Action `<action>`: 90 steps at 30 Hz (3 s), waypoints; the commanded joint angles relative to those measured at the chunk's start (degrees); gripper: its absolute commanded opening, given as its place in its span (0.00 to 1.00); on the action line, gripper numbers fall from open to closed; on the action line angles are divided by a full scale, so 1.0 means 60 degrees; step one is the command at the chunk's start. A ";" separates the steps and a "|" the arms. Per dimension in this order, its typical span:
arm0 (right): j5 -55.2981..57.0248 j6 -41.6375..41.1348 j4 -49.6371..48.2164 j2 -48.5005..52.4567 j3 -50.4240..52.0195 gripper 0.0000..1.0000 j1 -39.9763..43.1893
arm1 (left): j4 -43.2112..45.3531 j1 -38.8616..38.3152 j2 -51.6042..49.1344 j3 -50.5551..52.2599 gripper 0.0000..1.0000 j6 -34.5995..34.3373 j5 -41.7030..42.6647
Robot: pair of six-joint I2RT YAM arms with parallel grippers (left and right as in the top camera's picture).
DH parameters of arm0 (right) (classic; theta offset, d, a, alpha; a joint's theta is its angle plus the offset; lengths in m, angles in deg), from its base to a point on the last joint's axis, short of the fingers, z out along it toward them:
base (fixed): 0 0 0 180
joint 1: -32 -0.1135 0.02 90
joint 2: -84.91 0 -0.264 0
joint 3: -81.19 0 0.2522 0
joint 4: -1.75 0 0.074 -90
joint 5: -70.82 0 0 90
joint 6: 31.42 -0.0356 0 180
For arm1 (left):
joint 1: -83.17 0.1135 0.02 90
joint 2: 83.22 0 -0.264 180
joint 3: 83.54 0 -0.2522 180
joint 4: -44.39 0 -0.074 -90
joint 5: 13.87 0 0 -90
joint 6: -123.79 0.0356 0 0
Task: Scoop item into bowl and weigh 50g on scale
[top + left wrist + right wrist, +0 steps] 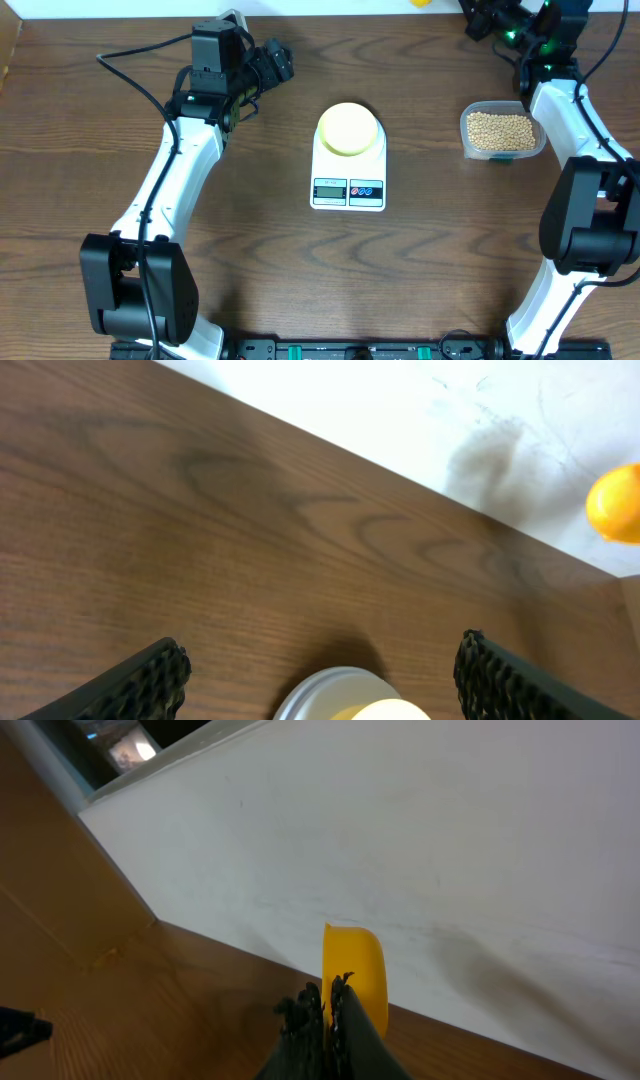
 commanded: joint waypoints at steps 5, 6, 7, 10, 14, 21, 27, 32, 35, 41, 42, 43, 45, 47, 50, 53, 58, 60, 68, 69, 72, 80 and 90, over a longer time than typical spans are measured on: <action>-0.0255 -0.0302 0.0084 -0.0051 -0.0178 0.01 -0.0022 | -0.0506 -0.0022 0.0142 -0.0178 0.87 0.0867 -0.0131; -0.0251 -0.0404 0.0069 -0.0051 -0.0178 0.01 -0.0022 | -0.0572 -0.0022 0.0142 -0.0178 0.87 0.1111 -0.0127; -0.0251 -0.0481 0.0040 -0.0051 -0.0178 0.01 -0.0025 | -0.0619 -0.0022 0.0142 -0.0178 0.87 0.1198 -0.0127; -0.0251 -0.0543 -0.0033 -0.0051 -0.0178 0.01 -0.0051 | -0.0750 -0.0022 0.0142 -0.0178 0.87 0.1300 -0.0087; -0.0251 -0.0535 -0.0029 -0.0051 -0.0178 0.01 -0.0153 | -0.0954 -0.0022 0.0149 -0.0178 0.87 0.2331 0.0794; -0.0251 -0.0208 -0.0015 -0.0051 -0.0178 0.01 -0.0266 | -0.1271 -0.0040 0.0433 -0.0178 0.87 0.3136 0.1555; -0.0251 -0.0208 0.0237 -0.0051 -0.0178 0.01 -0.0266 | -0.1377 -0.0171 0.1129 -0.0178 0.87 0.3585 0.1348; -0.0248 -0.0208 0.0375 -0.0051 -0.0178 0.01 -0.0266 | -0.1942 -0.0867 0.1614 -0.0178 0.87 0.3952 0.0280; -0.0251 -0.0208 0.0463 -0.0051 -0.0178 0.01 -0.0266 | -0.2291 -0.1490 0.1661 -0.0178 0.87 0.3960 -0.0648; -0.0251 -0.0197 0.0820 -0.0051 -0.0178 0.01 -0.0262 | -0.2634 -0.2492 0.1657 -0.0178 0.87 0.4029 -0.2102; -0.0251 -0.0131 0.0885 -0.0047 -0.0178 0.01 -0.0259 | -0.2663 -0.2634 0.1657 -0.0178 0.87 0.4065 -0.2237; -0.0251 -0.0033 0.0940 -0.0047 -0.0178 0.01 -0.0259 | -0.2696 -0.2750 0.1657 -0.0178 0.87 0.4073 -0.2350; -0.0248 0.0095 0.1013 -0.0051 -0.0178 0.01 -0.0259 | -0.2772 -0.2932 0.1657 -0.0178 0.87 0.4244 -0.2393; -0.0251 0.0135 0.1060 -0.0051 -0.0178 0.01 -0.0259 | -0.2878 -0.3064 0.1657 -0.0178 0.87 0.4248 -0.2419; -0.0251 0.0204 0.1071 -0.0051 -0.0178 0.01 -0.0259 | -0.3155 -0.3180 0.1636 -0.0178 0.87 0.4244 -0.2419; -0.0248 0.0226 0.1071 -0.0051 -0.0178 0.01 -0.0259 | -0.3428 -0.3271 0.1621 -0.0178 0.87 0.4240 -0.2419; -0.0248 0.0229 0.1071 -0.0051 -0.0178 0.01 -0.0259 | -0.3668 -0.3359 0.1588 -0.0175 0.87 0.4237 -0.2579; -0.0248 0.0415 0.1071 -0.0047 -0.0178 0.01 -0.0259 | -0.3730 -0.3410 0.1537 -0.0175 0.87 0.4237 -0.2725; -0.0248 0.1486 0.0980 -0.0051 -0.0178 0.01 -0.0266 | -0.4131 -0.3745 0.1337 -0.0175 0.87 0.4237 -0.3421; -0.0244 0.1581 0.0914 -0.0051 -0.0178 0.01 -0.0266 | -0.4164 -0.3774 0.1322 -0.0175 0.87 0.4237 -0.3435; -0.0244 0.1617 0.0627 -0.0051 -0.0178 0.01 -0.0266 | -0.4233 -0.3847 0.1260 -0.0157 0.87 0.4237 -0.3453; -0.0240 0.1617 0.0168 -0.0051 -0.0178 0.01 -0.0284 | -0.4448 -0.3923 0.1053 -0.0113 0.87 0.4240 -0.3450; 0.0047 0.1727 0.0131 -0.0051 -0.0178 0.01 -0.0284 | -0.4488 -0.4481 0.0623 0.0102 0.87 0.4346 -0.3453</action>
